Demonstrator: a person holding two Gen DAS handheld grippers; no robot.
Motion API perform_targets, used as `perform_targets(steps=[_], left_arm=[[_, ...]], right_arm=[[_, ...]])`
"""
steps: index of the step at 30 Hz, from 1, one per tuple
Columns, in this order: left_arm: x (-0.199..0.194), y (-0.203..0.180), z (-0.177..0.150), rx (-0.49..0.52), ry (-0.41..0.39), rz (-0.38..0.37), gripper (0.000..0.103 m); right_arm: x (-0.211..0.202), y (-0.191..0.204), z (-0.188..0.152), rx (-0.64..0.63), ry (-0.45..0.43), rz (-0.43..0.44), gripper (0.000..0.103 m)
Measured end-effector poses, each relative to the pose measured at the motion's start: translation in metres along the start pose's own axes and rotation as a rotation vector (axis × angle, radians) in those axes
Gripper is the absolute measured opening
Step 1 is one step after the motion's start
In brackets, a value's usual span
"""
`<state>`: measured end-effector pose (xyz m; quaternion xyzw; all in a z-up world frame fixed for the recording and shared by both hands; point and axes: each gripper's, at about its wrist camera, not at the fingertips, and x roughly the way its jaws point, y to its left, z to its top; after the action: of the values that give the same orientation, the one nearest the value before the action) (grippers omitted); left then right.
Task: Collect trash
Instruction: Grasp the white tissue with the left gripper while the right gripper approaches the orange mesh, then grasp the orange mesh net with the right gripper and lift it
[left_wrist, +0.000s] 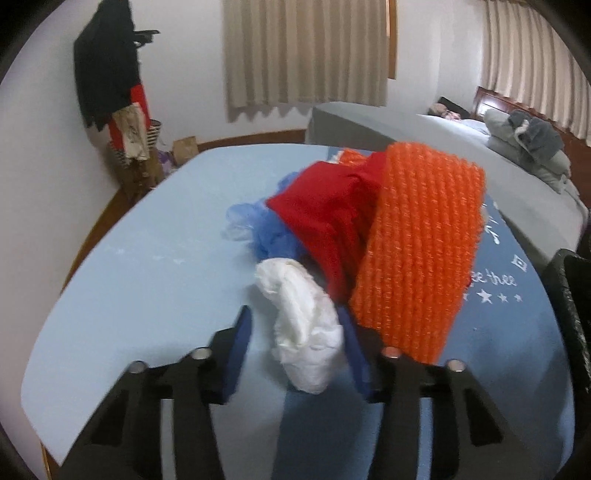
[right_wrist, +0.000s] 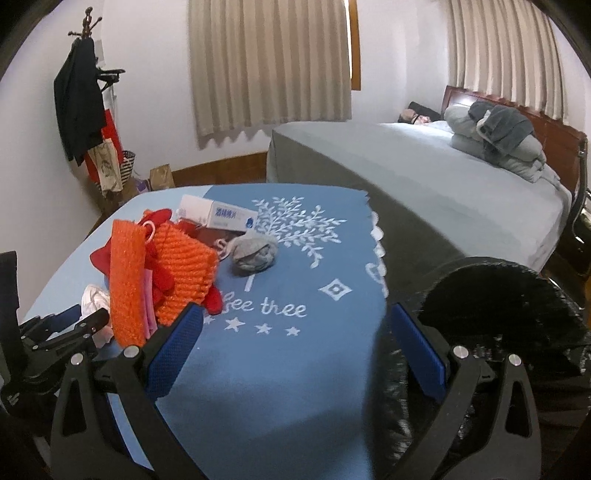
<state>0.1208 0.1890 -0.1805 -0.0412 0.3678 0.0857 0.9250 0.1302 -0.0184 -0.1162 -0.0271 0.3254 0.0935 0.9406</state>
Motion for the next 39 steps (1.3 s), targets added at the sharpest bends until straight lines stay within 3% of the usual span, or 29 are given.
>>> perform_targets(steps=[3,6,13,24,26,31,39], left_arm=[[-0.001,-0.001,-0.001,0.014,0.001,-0.042,0.025],[-0.006,0.007,-0.001,-0.018,-0.003,-0.072,0.022],[-0.025,0.033,0.008,-0.034,-0.058,-0.022,0.021],[-0.034,0.058,0.013,-0.031,-0.098,0.043,0.021],[-0.034,0.062,0.013,-0.035,-0.095,0.047,0.021],[-0.034,0.064,0.012,-0.039,-0.094,0.050,0.021],[-0.038,0.057,0.011,-0.034,-0.098,0.037,0.021]], right_arm=[[0.006,0.011,0.000,-0.018,0.007,0.018,0.096],[0.010,0.021,0.001,-0.039,0.013,0.040,0.089],[0.016,0.048,0.006,-0.076,0.024,0.115,0.073],[0.034,0.098,0.003,-0.141,0.069,0.219,0.057],[0.040,0.106,0.001,-0.150,0.088,0.240,0.051],[0.050,0.113,-0.001,-0.139,0.147,0.355,0.014],[0.026,0.109,0.005,-0.140,0.110,0.418,0.010]])
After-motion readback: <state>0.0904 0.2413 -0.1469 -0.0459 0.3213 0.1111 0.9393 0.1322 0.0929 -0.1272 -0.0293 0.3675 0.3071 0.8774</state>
